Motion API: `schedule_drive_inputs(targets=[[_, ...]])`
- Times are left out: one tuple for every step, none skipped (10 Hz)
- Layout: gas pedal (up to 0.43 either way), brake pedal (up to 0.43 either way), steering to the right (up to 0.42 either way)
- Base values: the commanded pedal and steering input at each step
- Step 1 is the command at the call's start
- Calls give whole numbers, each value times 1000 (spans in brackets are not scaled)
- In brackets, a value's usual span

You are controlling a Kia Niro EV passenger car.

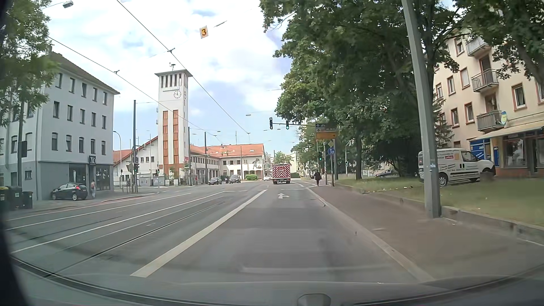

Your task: Follow the waypoints while adhering to traffic rules and regulations

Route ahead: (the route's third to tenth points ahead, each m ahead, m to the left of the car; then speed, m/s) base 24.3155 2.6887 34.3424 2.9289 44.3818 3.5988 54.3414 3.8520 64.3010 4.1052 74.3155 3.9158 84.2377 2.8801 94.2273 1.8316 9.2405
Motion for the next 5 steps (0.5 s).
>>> schedule_drive_inputs(targets=[[47, 24, -2], [47, 24, -2], [47, 24, -2], [47, 24, -1], [47, 24, -2]])
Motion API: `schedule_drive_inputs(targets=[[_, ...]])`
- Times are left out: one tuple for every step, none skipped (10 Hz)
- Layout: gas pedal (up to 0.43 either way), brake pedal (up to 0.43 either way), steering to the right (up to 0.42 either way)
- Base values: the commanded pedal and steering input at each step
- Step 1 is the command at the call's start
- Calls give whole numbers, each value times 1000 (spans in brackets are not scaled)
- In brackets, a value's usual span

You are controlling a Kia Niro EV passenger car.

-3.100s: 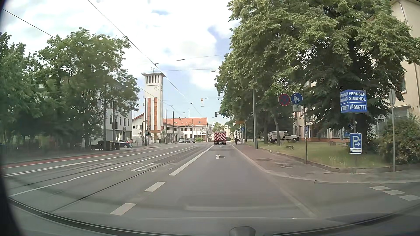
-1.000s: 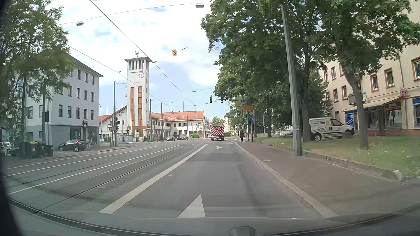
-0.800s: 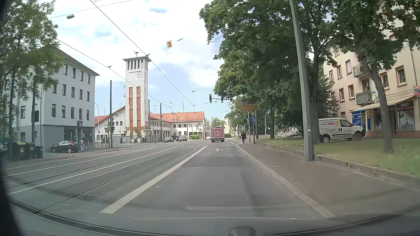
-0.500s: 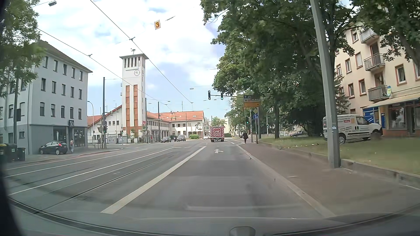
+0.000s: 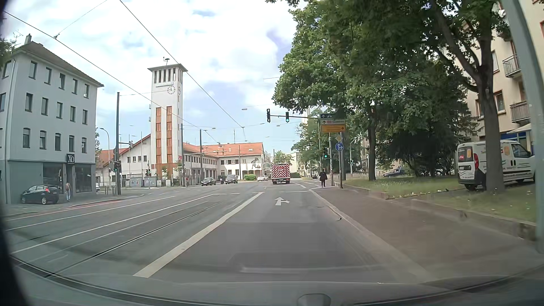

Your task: Follow the waypoints while adhering to traffic rules and regulations

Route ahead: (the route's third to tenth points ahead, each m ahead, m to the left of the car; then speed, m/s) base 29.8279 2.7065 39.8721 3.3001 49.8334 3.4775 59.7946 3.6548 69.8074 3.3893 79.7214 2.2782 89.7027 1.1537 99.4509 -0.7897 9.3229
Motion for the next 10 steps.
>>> schedule_drive_inputs(targets=[[47, 24, -1], [47, 24, -2], [47, 24, -1], [47, 24, -2], [47, 24, -2], [47, 24, -1], [59, 24, -2], [59, 24, -2], [59, 24, -1], [59, 24, -1]])
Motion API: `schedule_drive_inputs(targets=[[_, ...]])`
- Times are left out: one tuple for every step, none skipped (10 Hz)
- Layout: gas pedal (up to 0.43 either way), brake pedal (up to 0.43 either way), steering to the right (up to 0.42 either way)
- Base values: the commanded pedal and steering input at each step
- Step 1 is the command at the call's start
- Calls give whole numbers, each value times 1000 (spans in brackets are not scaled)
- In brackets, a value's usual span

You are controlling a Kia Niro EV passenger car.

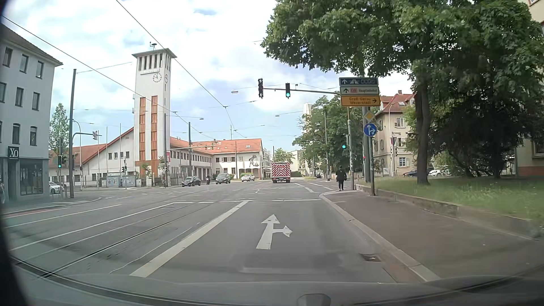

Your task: Follow the waypoints while adhering to traffic rules and regulations

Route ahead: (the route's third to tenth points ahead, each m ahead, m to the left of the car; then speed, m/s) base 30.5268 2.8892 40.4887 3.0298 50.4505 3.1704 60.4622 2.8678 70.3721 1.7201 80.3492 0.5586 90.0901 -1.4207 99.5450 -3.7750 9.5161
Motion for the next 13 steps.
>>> schedule_drive_inputs(targets=[[59, 24, -1], [59, 24, -2], [47, 24, -1], [20, 24, -2], [0, 24, -3], [0, 24, -3], [0, 24, -3], [0, 24, -3], [0, 24, -3], [0, 24, -3], [0, 24, -3], [0, 24, -3], [0, 24, -3]])
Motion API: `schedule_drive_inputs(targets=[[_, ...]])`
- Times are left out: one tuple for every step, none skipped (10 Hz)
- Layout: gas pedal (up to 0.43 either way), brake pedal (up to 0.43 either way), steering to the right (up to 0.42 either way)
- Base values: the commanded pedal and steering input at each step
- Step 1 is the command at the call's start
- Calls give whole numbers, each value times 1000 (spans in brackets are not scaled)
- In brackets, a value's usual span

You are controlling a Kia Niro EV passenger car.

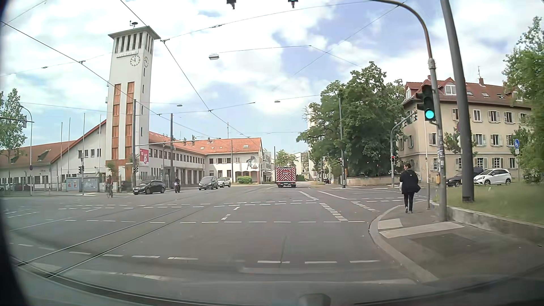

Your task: Follow the waypoints while adhering to traffic rules and regulations

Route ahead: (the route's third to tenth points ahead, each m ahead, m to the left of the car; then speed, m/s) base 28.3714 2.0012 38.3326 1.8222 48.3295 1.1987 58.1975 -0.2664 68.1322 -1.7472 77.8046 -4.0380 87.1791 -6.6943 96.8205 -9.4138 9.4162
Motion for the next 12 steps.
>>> schedule_drive_inputs(targets=[[0, 24, -4], [8, 24, -3], [20, 24, -3], [39, 24, -4], [39, 24, -5], [47, 24, -5], [47, 24, -5], [47, 24, -6], [47, 24, -7], [47, 24, -6], [47, 24, -6], [47, 24, -5]])
